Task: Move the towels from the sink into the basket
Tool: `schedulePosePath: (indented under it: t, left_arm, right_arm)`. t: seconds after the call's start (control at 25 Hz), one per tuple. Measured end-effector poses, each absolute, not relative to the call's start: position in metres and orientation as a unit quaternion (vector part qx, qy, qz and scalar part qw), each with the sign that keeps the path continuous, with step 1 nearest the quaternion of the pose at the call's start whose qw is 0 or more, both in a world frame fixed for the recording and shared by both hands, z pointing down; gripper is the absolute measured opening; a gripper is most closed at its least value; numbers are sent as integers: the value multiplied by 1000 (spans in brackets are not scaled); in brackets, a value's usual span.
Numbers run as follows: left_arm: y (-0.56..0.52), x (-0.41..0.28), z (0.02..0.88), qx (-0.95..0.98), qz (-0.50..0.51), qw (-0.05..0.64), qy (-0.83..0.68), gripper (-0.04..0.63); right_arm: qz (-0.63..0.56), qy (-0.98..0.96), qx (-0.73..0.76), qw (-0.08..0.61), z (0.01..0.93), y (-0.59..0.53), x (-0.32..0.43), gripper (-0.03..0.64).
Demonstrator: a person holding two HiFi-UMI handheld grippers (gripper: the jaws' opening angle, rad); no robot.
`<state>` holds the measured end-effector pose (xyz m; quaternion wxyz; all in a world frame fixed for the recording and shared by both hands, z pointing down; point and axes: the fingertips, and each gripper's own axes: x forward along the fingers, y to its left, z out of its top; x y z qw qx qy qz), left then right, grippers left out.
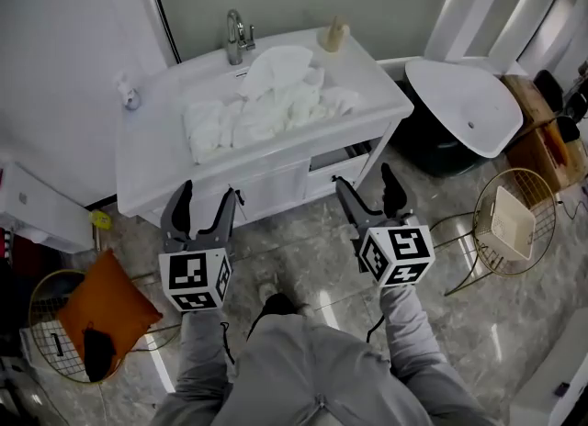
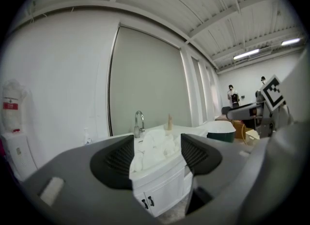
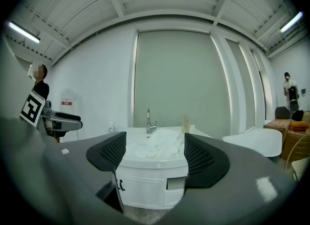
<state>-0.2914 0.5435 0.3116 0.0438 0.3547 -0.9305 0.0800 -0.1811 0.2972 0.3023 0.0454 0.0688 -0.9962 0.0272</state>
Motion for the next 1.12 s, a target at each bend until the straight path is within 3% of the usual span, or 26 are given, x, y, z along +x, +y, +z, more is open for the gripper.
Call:
schedulePosePath:
  t: [0.32,0.68,1.12]
  left_arm:
    - [493,-381,346,377,108,81,-916,348]
    - [436,-494,395,426,176,133,-877,348]
    - [412,-562,471,417,218,248,-847,348]
  right_arm:
    - [0,-996,51,68,315,259,-283,376]
    - [-32,-988,40,146,349,228,-434,376]
    - [-66,-972,4,225,403,216,-570,376]
